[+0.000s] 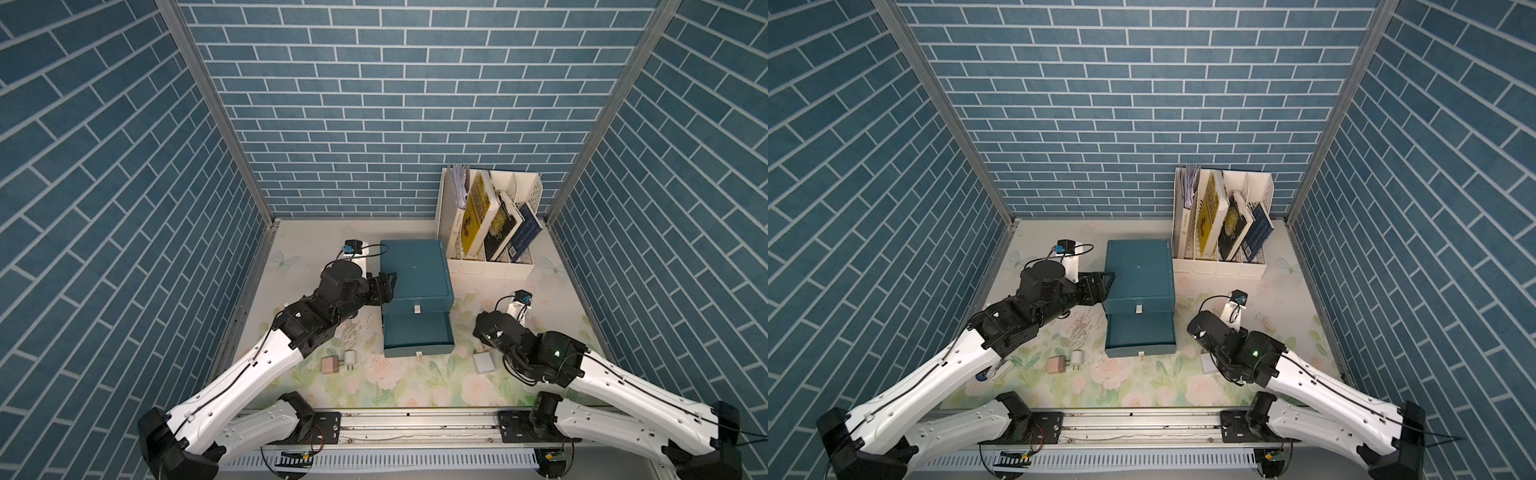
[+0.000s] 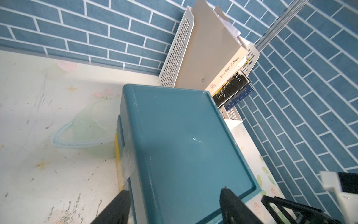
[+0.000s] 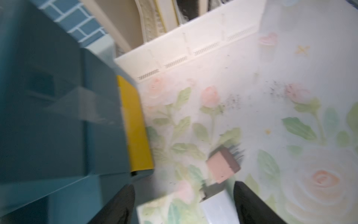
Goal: Place the plugs into the drawer by color
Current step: Pick up the plug from the center of the board.
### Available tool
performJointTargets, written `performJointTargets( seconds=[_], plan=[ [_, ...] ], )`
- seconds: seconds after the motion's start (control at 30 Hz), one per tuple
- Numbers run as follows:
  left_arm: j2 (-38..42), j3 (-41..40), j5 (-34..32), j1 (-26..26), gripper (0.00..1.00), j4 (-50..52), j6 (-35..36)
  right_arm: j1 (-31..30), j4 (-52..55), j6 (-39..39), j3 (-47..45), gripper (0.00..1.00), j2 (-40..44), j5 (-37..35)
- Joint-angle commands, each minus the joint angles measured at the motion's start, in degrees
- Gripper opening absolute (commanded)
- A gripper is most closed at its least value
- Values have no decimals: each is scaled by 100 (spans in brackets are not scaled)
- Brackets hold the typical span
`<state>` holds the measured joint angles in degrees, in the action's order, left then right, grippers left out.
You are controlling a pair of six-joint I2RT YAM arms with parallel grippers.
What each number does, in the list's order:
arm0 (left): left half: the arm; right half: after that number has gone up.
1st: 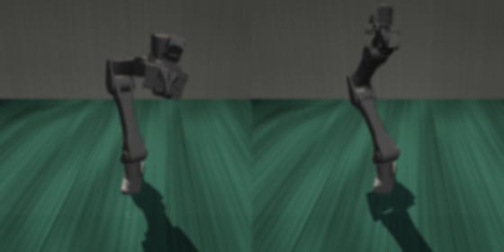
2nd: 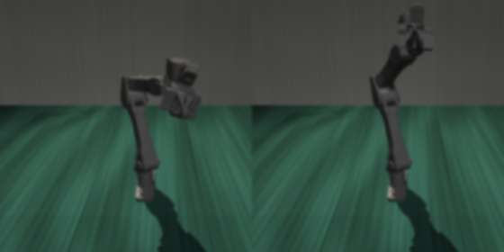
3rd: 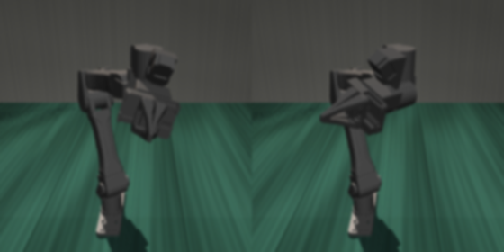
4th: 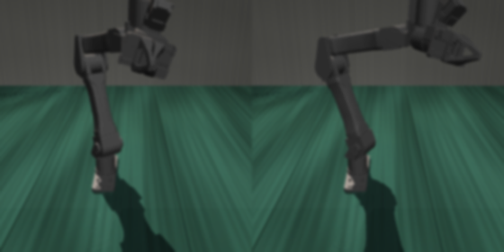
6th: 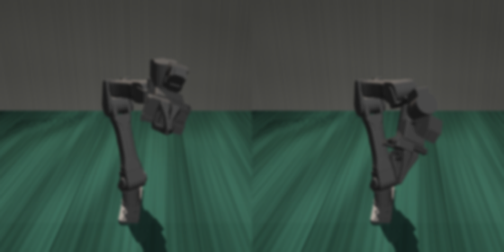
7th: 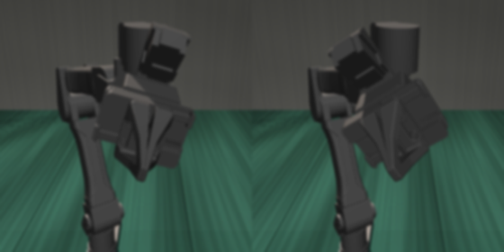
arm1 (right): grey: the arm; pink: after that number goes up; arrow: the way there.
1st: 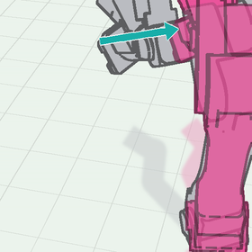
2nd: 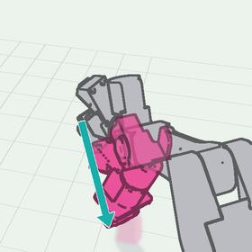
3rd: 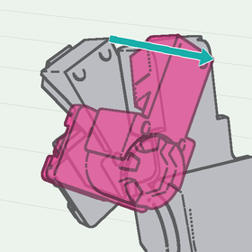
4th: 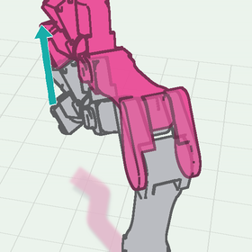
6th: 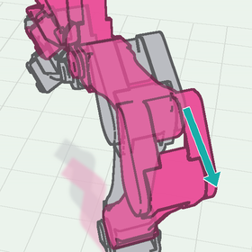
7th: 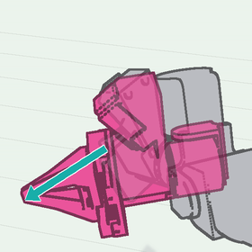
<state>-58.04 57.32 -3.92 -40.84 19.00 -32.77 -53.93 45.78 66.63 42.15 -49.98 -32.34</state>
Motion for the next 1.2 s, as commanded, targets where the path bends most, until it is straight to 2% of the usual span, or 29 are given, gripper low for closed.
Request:
performJointTargets(
  seconds=[0.0, 0.1, 0.27, 0.4, 0.57, 0.67, 0.8, 0.93, 1.17],
  plan=[
    [25, 37, -68, 15, 78, 275, -42, 678, -194, -1052, -494, 83, -140, 995],
    [110, -121, -65, 15, 78, 314, -64, 1350, -839, -1533, -880, 83, -315, 1650],
    [311, -395, -115, 14, 78, 329, -122, 1835, -1303, -1905, -1103, 85, -635, 1794],
    [312, -528, -64, 15, 78, 253, -126, 2107, -1660, -2264, -1137, 82, -1075, 1998],
    [350, -570, -68, 15, 78, 262, -138, 2139, -1827, -2252, -1155, 74, -1245, 2213],
    [356, -582, -109, 15, 79, 324, -117, 1908, -1557, -2118, -1153, 76, -931, 2139],
    [381, -673, -54, 15, 79, 228, -135, 1183, -1087, -1695, -1211, 83, -490, 1920],
    [247, -696, 78, 14, 79, 50, -229, 607, -1071, -1238, -1600, 84, -337, 1939],
    [127, -678, 144, 14, 79, -63, -262, 294, -1524, -1112, -1968, 87, -259, 2267]
  ],
)
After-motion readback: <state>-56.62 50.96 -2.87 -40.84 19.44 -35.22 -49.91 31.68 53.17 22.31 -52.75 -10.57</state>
